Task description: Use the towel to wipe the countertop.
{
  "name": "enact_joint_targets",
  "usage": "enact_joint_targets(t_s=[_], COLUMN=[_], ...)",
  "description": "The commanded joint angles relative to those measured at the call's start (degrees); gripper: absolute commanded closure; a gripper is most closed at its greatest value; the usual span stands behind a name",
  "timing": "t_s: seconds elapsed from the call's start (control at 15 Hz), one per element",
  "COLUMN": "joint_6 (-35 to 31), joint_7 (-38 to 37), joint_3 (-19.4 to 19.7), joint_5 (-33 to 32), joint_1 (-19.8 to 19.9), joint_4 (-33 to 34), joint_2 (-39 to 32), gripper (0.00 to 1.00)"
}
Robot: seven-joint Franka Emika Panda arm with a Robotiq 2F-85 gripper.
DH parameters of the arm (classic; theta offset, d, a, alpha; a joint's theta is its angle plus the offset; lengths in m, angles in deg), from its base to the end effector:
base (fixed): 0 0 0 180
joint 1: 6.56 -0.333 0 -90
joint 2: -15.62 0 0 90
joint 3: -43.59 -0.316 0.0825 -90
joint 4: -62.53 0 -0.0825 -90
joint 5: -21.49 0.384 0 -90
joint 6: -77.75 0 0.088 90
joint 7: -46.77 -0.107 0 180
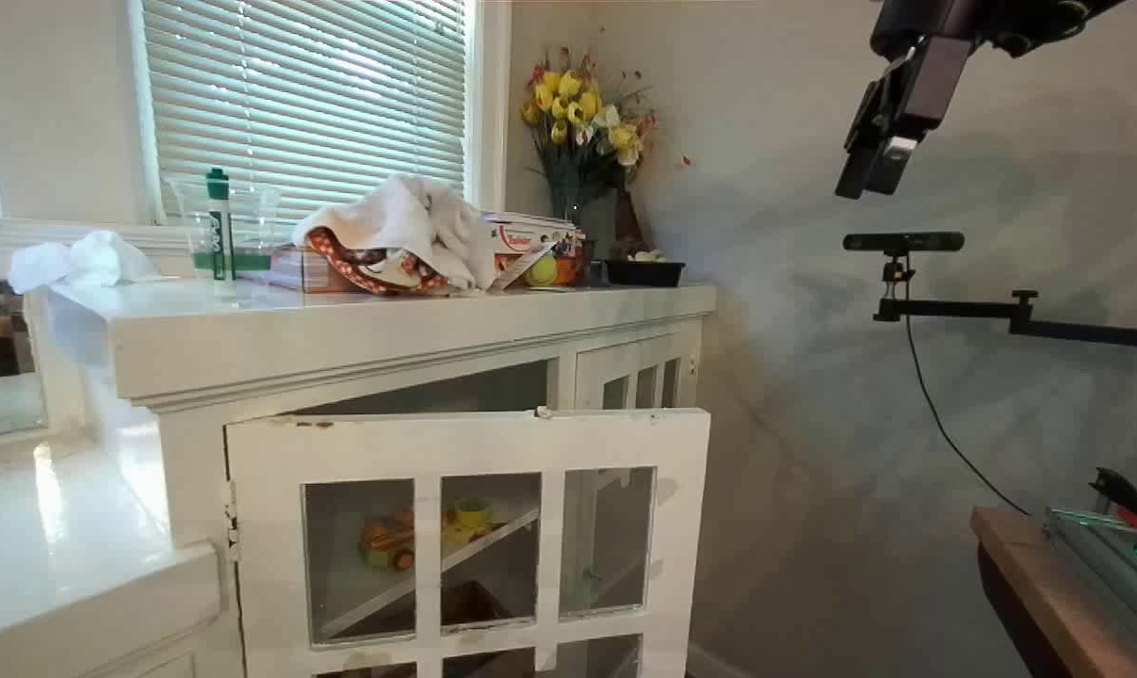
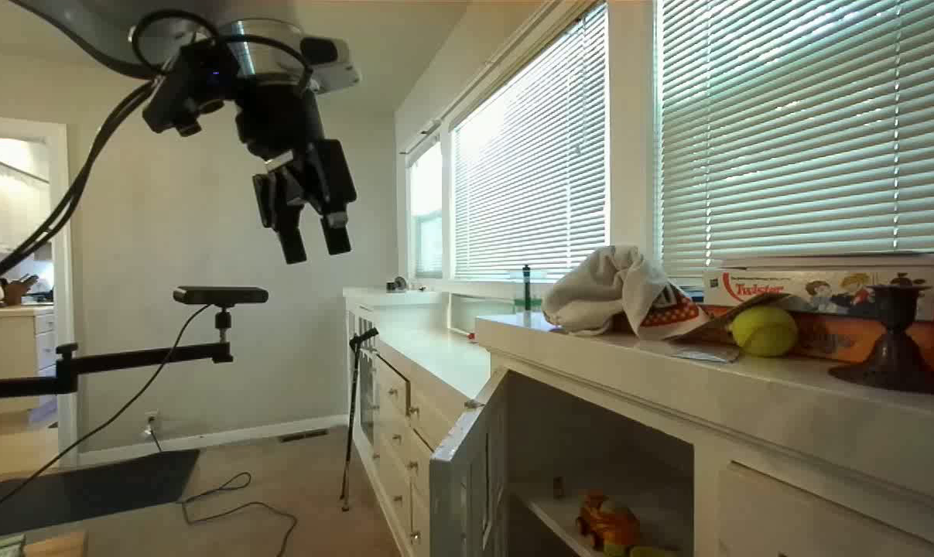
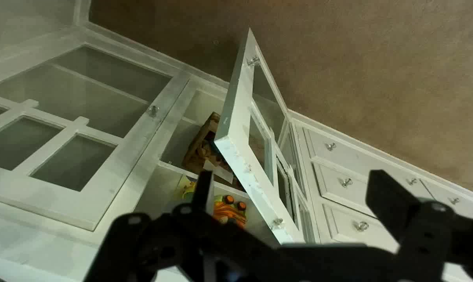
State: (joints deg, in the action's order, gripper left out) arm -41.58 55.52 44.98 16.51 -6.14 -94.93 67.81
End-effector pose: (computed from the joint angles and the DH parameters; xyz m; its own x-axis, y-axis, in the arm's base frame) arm 0.3043 -0.0141 0.4880 0.9588 0.1680 0.2291 0.1483 -0.9838 0.1007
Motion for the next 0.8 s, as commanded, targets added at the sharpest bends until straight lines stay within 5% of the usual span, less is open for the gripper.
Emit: enact_joint_targets(t_s=[0.0,0.73], joint_6=[0.22,-1.82], joint_7=[-0.32,-1.37], joint_3=[0.34,-0.20], joint_5=[-0.35,-0.24], joint_1=[-0.44,-0.39], joint_4=[0.16,0.15], joint_2=[-0.02,-0.69], gripper=[0.00,0.00])
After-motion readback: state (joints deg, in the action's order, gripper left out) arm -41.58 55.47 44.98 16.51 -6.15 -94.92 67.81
